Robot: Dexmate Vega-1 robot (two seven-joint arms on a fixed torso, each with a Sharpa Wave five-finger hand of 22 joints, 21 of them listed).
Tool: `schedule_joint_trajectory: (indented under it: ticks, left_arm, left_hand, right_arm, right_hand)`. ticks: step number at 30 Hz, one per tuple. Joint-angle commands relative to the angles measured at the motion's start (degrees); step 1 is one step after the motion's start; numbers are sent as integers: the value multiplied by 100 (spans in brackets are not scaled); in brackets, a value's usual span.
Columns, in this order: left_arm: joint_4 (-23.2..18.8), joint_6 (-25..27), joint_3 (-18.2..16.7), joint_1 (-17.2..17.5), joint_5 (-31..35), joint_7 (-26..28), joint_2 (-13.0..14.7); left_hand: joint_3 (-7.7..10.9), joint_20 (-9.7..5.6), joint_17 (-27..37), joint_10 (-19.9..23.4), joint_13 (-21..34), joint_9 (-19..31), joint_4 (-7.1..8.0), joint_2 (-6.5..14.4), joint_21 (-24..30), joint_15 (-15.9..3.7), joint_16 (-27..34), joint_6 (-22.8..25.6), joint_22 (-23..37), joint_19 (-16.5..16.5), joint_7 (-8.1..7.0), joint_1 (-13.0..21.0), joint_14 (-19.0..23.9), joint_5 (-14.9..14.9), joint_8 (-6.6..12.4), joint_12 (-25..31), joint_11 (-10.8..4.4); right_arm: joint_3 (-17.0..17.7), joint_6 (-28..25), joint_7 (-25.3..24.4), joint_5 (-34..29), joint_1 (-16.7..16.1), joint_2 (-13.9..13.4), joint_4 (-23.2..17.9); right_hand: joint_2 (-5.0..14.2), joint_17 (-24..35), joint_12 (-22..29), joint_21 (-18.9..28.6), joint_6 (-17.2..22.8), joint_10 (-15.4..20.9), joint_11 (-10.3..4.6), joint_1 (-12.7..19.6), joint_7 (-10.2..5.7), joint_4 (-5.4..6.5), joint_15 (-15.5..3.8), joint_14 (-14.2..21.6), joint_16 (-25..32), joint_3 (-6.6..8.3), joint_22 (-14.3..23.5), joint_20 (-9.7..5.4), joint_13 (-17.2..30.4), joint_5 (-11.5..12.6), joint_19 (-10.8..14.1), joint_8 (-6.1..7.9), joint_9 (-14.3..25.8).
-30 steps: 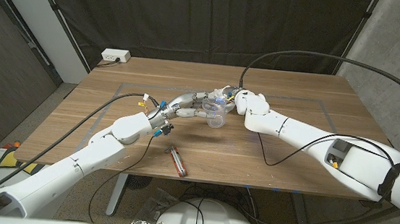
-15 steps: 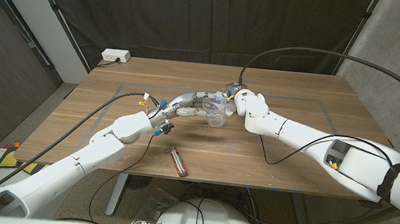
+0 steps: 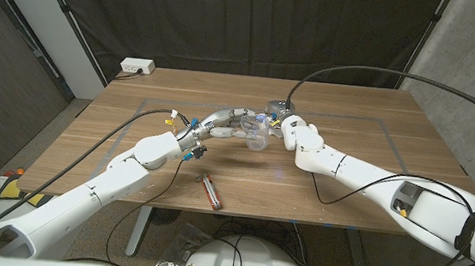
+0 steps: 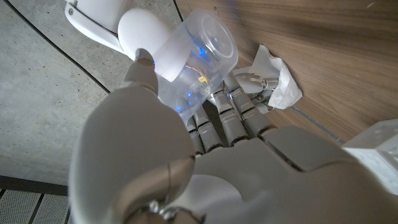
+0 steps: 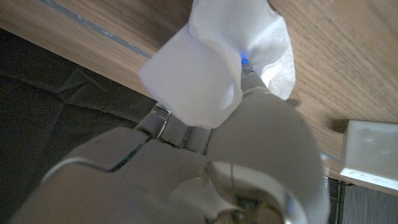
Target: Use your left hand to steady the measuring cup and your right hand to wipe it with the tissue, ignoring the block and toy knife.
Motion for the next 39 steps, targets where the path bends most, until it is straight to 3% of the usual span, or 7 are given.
schedule_joint_trajectory:
  ticks: [1, 9, 21, 29, 32, 39]
  left_arm:
    - [-12, 21, -8, -8, 32, 38, -1]
    - [-2, 39, -79, 19, 50, 180, 0]
    - [-15, 61, -284, 136, 5, 512, 7]
    - [-8, 82, -493, 298, -117, 873, -48]
    - [3, 101, -539, 327, -175, 927, -59]
    - [38, 127, -658, 382, -204, 1170, -114]
  left_hand:
    - [25, 16, 20, 18, 18, 13, 26, 60, 28, -875, 4, 71, 15, -13, 8, -49, 70, 16, 17, 13, -41]
    - [25, 19, 31, 13, 22, 13, 24, 60, 44, -873, -6, 74, 14, -26, 13, -55, 74, 17, 24, 11, -41]
    - [32, 29, 50, 16, 29, 12, 20, 70, 74, -876, -16, 74, 11, -36, 25, -57, 88, 17, 33, 10, -41]
    - [37, 39, 62, 26, 34, 11, 18, 78, 97, -876, -22, 75, 10, -39, 31, -59, 96, 17, 40, 13, -41]
    - [46, 47, 70, 38, 36, 11, 23, 100, 109, -879, -17, 84, 10, -35, 42, -59, 116, 18, 46, 19, -39]
    - [56, 52, 82, 58, 41, 12, 29, 126, 126, -880, -11, 99, 9, -38, 53, -62, 144, 16, 56, 28, -36]
  right_arm:
    - [630, 386, -1483, -25, -650, -68, -243]
    - [1519, 730, -1998, 973, -1154, 46, -566]
    - [2526, 1422, -2059, 2656, -1741, 41, -936]
    - [3013, 1992, -1942, 3700, -2040, 2, -919]
    - [3044, 2065, -1894, 3876, -2059, -46, -917]
    - [3323, 2605, -1387, 4785, -2171, -125, -749]
  right_hand:
    - [97, 73, 121, 182, 42, 89, 18, 48, 22, 41, -514, 95, 73, -39, 80, -398, 159, 27, 34, 90, 100]
    - [146, 100, 208, 373, 42, 164, 71, 28, 46, 76, -514, 202, 113, -81, 143, -367, 282, 24, 58, 143, 153]
    - [171, 78, 214, 631, 26, 145, 148, 75, 136, 63, -513, 180, 66, -125, 230, -335, 373, 20, -55, 135, 97]
    - [201, 61, 187, 747, -20, 119, 163, 95, 151, 66, -513, 158, 40, -141, 265, -301, 379, 11, -149, 100, 50]
    - [213, 50, 174, 800, -24, 121, 198, 101, 167, 69, -513, 160, 35, -150, 279, -286, 370, 2, -180, 92, 32]
    - [224, 22, 155, 923, 3, 165, 213, 117, 214, 69, -512, 195, 37, -173, 304, -246, 340, -11, -231, 94, -2]
